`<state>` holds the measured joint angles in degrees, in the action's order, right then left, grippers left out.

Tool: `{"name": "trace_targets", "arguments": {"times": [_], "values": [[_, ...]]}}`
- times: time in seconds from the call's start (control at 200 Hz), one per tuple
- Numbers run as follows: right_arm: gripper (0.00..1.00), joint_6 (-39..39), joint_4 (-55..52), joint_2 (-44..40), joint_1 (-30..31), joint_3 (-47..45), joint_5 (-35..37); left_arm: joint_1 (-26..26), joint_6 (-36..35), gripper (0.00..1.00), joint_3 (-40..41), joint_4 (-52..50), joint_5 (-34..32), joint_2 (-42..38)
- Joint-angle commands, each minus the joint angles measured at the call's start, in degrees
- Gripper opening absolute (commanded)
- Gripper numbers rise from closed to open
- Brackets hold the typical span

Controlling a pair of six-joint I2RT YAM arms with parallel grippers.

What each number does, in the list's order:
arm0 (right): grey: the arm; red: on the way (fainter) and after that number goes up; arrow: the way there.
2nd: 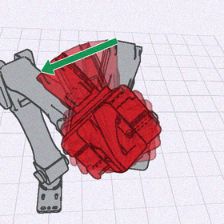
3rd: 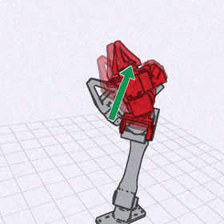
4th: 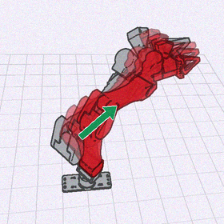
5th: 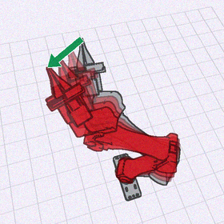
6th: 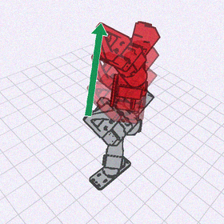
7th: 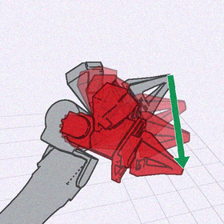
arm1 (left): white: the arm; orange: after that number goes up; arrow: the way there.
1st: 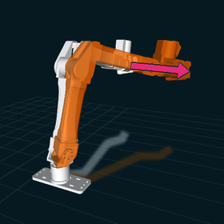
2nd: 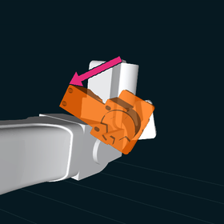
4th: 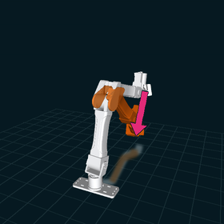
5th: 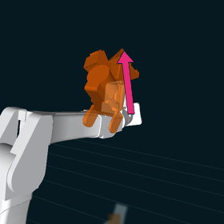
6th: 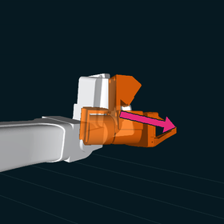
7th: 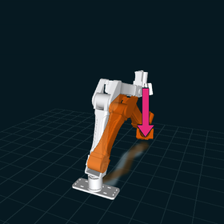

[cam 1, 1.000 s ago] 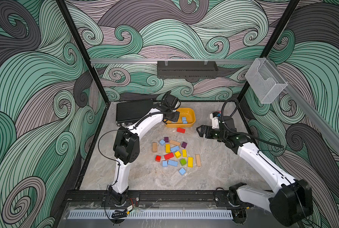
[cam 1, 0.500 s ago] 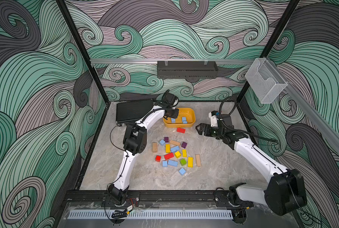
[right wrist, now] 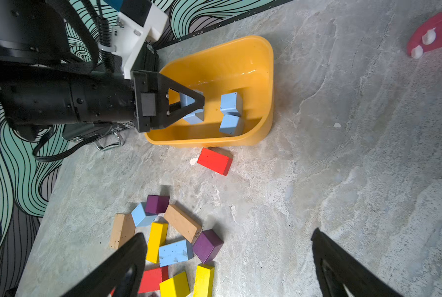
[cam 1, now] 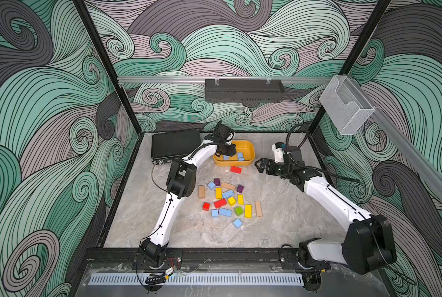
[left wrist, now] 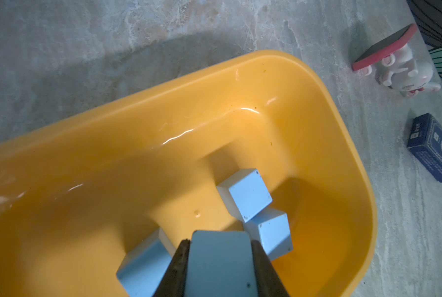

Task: Pick out the blue building blocks
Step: Place the building block in the storage box.

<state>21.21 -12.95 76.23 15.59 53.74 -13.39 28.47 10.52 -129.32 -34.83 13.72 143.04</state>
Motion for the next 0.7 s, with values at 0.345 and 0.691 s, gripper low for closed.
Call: {"name": "trace_targets", "arguments": {"times": [0.345, 0.691], "values": [[0.99, -1.3, 0.4, 1.1, -0.8, 1.6, -0.6, -0.3, -0.9, 0.31, -3.8, -2.0, 0.8, 3.0], [1.00, -2.4, -1.2, 0.4, -0.9, 1.8, -0.5, -0.5, 0.3, 0.53, -3.7, -2.9, -0.4, 2.2]]}}
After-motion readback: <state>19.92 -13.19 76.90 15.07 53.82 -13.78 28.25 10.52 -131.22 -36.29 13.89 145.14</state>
